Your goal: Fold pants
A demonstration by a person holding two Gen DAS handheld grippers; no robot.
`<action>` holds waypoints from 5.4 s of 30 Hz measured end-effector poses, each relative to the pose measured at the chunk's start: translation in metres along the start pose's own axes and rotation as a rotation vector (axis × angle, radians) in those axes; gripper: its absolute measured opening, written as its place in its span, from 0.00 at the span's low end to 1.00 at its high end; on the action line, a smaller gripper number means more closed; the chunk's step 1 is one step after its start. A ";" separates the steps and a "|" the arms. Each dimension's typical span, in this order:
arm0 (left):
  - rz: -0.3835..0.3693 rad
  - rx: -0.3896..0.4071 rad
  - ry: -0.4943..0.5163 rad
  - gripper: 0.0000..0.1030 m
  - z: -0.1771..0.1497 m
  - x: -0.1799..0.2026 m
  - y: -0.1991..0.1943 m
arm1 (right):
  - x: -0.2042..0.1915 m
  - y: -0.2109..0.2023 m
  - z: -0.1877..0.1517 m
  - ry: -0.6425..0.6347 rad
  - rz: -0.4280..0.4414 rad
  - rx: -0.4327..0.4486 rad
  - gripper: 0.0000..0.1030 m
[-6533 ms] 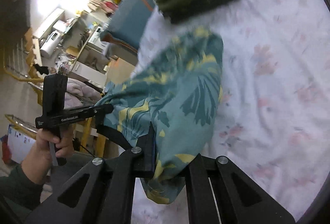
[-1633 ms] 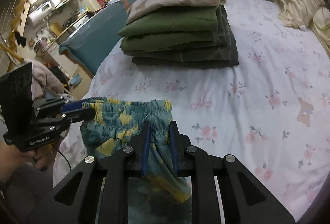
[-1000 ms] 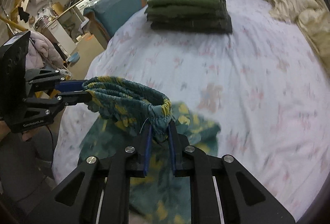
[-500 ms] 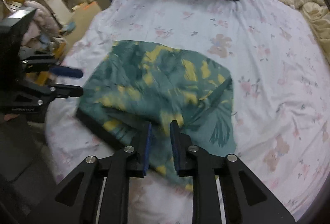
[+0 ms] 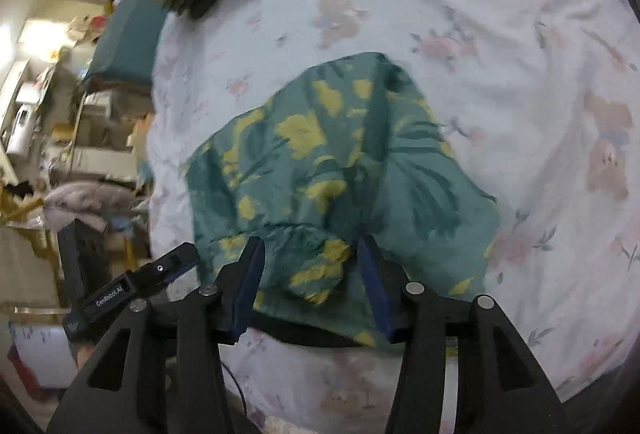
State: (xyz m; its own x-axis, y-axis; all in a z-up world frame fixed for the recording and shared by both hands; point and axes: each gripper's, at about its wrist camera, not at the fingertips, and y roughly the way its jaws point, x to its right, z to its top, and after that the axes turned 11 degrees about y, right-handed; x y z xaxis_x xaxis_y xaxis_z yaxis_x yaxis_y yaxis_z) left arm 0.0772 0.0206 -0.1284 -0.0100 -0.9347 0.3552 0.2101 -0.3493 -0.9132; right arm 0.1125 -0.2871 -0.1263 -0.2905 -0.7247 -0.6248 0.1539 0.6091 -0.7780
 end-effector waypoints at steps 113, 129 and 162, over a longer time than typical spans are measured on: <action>0.320 0.050 0.357 0.53 0.003 0.031 0.018 | -0.014 0.031 0.009 -0.321 -0.490 0.049 0.08; 0.229 0.217 0.165 0.78 0.018 0.014 -0.062 | -0.024 -0.033 -0.016 -0.239 -0.196 0.203 0.57; 0.193 0.118 0.095 0.85 0.096 -0.039 -0.025 | -0.009 -0.039 0.084 -0.117 -0.121 0.178 0.71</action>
State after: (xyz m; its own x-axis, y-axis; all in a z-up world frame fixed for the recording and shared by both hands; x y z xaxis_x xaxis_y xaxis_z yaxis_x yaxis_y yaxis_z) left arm 0.1665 0.0719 -0.1004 -0.0492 -0.9873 0.1512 0.3295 -0.1589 -0.9307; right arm 0.1883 -0.3314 -0.0956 -0.2073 -0.8277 -0.5215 0.2919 0.4565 -0.8405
